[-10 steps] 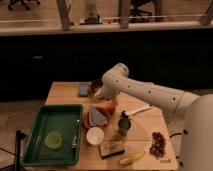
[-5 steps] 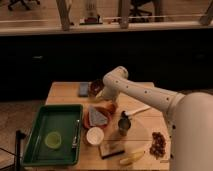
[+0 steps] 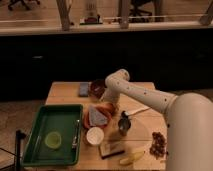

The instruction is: Place apple in paper cup

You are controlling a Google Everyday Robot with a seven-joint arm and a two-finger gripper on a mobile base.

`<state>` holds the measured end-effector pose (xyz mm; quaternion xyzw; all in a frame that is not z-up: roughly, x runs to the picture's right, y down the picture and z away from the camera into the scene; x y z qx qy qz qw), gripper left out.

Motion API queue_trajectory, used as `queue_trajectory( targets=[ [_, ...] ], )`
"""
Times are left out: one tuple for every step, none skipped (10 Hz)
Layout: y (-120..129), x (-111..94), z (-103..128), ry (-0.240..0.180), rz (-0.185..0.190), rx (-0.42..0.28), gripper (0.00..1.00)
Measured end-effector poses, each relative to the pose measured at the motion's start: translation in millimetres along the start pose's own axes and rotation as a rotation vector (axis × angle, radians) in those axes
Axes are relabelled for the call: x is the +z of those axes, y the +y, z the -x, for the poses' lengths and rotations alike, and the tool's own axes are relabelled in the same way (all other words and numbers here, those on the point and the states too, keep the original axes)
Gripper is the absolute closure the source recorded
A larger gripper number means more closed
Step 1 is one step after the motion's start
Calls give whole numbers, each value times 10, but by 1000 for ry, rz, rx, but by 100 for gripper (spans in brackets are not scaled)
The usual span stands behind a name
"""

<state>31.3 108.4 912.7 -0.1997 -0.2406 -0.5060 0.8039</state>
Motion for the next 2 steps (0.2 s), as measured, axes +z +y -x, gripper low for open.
queue_trajectory(
  targets=[
    [26, 18, -5, -3, -1, 7, 59],
    [50, 22, -9, -6, -3, 13, 68]
  ],
)
